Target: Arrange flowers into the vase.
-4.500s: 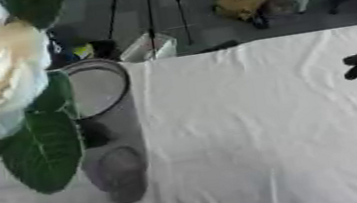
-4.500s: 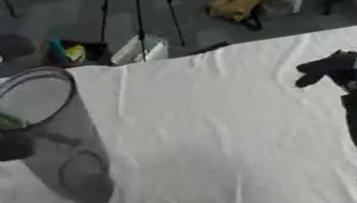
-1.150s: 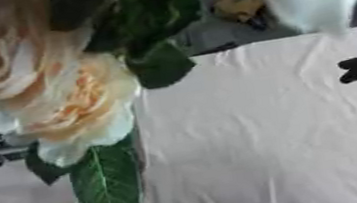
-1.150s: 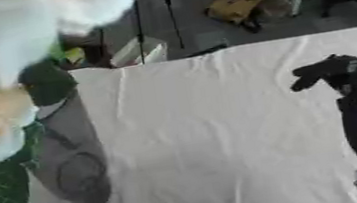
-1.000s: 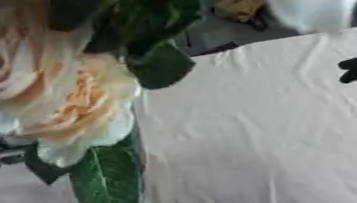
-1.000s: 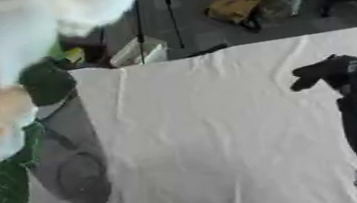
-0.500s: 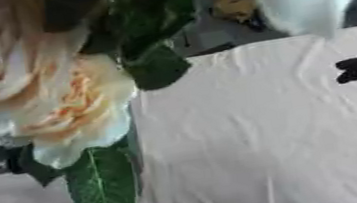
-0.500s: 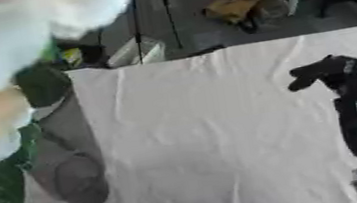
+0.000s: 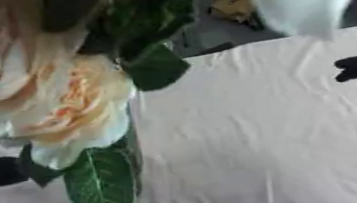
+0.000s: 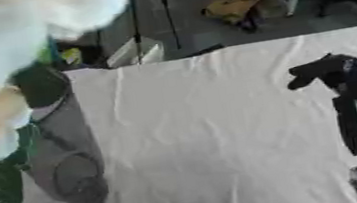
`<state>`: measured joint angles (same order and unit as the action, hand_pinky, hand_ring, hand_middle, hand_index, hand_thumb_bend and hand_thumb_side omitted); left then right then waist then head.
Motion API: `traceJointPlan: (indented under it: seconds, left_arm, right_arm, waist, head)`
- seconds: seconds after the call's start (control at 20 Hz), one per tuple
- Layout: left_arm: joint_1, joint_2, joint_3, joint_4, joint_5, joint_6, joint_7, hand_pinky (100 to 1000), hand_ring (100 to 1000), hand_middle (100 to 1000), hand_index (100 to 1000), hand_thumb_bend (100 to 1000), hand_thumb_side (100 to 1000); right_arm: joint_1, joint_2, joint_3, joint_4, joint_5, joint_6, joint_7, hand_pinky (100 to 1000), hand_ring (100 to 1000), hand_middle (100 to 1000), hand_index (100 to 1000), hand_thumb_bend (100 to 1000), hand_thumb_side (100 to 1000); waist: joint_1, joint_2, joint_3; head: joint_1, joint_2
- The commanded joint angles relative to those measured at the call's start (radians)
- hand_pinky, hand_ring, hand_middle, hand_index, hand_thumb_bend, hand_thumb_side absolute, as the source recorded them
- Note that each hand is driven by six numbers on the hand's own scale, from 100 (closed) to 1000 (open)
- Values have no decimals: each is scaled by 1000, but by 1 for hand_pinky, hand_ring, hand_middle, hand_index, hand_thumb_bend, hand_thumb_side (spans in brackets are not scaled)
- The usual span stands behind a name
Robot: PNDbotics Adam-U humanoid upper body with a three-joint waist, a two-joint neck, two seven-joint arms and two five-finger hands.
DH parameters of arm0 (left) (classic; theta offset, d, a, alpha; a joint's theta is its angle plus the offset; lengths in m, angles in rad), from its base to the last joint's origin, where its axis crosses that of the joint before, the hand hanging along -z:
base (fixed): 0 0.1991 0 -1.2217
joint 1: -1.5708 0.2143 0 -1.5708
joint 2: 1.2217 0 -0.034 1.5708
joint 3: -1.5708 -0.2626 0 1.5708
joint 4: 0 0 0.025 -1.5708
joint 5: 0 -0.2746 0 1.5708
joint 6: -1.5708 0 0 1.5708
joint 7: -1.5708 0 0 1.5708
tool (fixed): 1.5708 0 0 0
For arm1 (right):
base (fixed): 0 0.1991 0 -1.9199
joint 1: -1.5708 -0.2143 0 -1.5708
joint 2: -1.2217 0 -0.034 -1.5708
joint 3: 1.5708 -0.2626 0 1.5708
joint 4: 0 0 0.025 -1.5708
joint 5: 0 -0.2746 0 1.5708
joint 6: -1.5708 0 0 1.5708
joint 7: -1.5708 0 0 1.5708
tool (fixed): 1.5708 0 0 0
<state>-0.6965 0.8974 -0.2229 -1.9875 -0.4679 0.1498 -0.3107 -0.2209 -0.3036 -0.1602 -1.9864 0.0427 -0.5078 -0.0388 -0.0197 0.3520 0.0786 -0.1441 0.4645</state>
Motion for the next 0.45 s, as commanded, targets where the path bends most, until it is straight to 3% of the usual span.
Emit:
traceJointPlan:
  seconds: [0.05,0.25,0.4,0.45]
  left_arm:
    - [3,35,36,-12,18,-2,29,898,904,954,1000,1000,1000]
    - [30,31,57,-12,32,3,59,883,895,948,1000,959,1000]
    - [60,11,84,-12,70,0,125,845,872,927,1000,841,1000]
    - [71,3,92,-12,94,-2,160,819,855,912,1000,736,1000]
  right_arm:
    - [-9,-13,-9,-14,6,-2,-6,688,526,475,670,100,1000]
    - [-8,-13,-11,-14,5,-7,-12,687,527,476,670,100,1000]
    - [-8,-12,-14,-14,5,-9,-16,686,527,476,670,100,1000]
    - [-9,-11,-15,-14,5,-11,-18,686,528,477,670,100,1000]
  waist:
    - [3,-4,3]
    - [-3,-6,7]
    - [-9,-6,10]
    - [-12,-6,12]
  head:
    - [-8,-7]
    - [-10,-10]
    - [-13,-12]
    - [-14,-12]
